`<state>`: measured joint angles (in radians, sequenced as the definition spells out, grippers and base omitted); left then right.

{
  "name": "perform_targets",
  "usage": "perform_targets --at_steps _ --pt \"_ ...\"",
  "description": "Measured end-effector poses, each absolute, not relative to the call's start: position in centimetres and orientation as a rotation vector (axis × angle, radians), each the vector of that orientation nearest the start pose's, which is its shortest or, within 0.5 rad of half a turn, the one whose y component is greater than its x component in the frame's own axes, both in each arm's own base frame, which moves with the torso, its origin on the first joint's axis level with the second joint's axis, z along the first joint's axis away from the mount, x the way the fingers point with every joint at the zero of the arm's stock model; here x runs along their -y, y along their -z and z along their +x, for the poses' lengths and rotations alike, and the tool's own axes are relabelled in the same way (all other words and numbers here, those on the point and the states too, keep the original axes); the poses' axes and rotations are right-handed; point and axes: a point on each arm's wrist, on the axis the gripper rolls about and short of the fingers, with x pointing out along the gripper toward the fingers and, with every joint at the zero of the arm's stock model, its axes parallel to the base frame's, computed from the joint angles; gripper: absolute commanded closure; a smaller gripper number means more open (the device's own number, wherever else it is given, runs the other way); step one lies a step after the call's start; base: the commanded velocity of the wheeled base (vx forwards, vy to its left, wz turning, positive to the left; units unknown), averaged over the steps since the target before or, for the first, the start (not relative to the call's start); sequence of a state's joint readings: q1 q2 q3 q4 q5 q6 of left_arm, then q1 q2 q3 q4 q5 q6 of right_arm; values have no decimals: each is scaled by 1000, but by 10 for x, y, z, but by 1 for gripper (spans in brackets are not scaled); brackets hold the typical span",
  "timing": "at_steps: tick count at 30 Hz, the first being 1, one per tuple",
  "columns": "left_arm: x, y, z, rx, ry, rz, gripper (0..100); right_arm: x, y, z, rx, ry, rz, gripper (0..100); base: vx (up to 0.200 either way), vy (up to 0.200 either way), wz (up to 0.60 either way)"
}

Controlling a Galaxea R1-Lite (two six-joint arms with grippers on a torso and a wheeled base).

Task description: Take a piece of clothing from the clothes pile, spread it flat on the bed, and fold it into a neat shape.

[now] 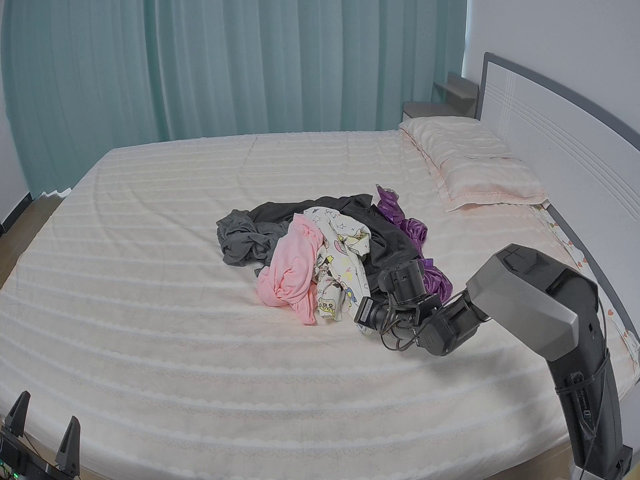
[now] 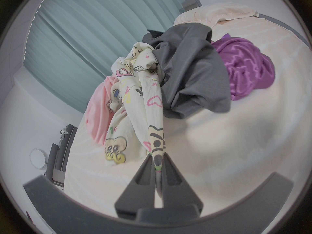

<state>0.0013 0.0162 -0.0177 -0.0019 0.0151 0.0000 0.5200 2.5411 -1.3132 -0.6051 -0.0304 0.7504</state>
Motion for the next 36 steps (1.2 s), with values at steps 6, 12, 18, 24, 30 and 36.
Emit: perform_targets --at_steps 6,12,18,24,30,36 --pt "0 -81 -23 3 -16 0 0 -213 8 356 -727 -288 563 100 0 0 0" --pt "0 -81 -23 3 -16 0 0 -195 -25 301 -696 -368 575 100 0 0 0" --pt "0 -81 -23 3 -16 0 0 -181 -74 245 -614 -484 592 100 0 0 0" --pt "0 -81 -23 4 -16 1 0 -165 -112 189 -539 -598 607 100 0 0 0" --pt "0 -81 -23 6 -13 17 0 -143 -122 148 -518 -651 607 100 0 0 0" --pt "1 -85 -23 26 44 13 0 -124 -120 124 -516 -672 598 100 0 0 0"
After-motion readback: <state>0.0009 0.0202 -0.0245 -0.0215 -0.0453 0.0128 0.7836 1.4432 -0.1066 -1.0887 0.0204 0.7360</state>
